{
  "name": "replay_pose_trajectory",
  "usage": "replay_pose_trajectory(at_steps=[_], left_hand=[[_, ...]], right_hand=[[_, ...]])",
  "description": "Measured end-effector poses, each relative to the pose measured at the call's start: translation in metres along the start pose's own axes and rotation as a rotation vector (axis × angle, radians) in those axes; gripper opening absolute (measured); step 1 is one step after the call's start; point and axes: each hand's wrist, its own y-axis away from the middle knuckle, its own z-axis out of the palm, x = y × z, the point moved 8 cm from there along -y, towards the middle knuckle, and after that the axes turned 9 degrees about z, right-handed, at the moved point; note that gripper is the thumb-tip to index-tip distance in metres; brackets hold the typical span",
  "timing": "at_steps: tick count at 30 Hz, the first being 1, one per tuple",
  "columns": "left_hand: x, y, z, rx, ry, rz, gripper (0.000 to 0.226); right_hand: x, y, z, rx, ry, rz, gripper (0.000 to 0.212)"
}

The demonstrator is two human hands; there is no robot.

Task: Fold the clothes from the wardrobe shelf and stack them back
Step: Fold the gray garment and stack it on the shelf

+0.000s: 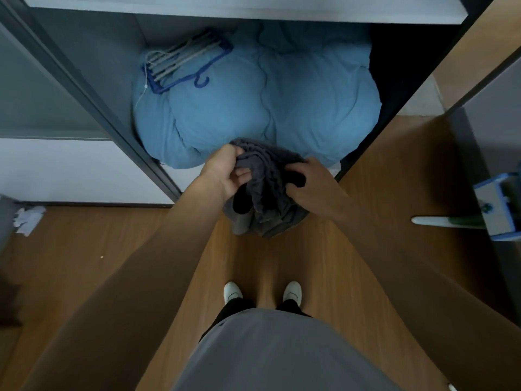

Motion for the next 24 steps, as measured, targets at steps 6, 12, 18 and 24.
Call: replay_pose_trajectory(at_steps=[6, 12, 18, 24], left_hand=[[0.012, 0.012, 0.014, -0.078, 0.096, 0.043, 0.027], [0.019, 0.018, 0.022, -0.138, 0.038, 0.061, 0.023], [0.03, 0.01, -0.002, 0.001, -0.211, 0.138, 0.016], [0.029, 0.013, -0.011, 0.068, -0.12, 0.121, 0.021]], right_hand=[[-0.007, 0.004, 0.013, -0.043, 0.106, 0.024, 0.096], [-0.016, 0.001, 0.023, -0.007, 0.135, 0.054, 0.092], [-0.012, -0.005, -0.021, 0.136, 0.395, 0.095, 0.028], [-0.022, -0.011, -0.052, 0.091, 0.11, 0.026, 0.007]])
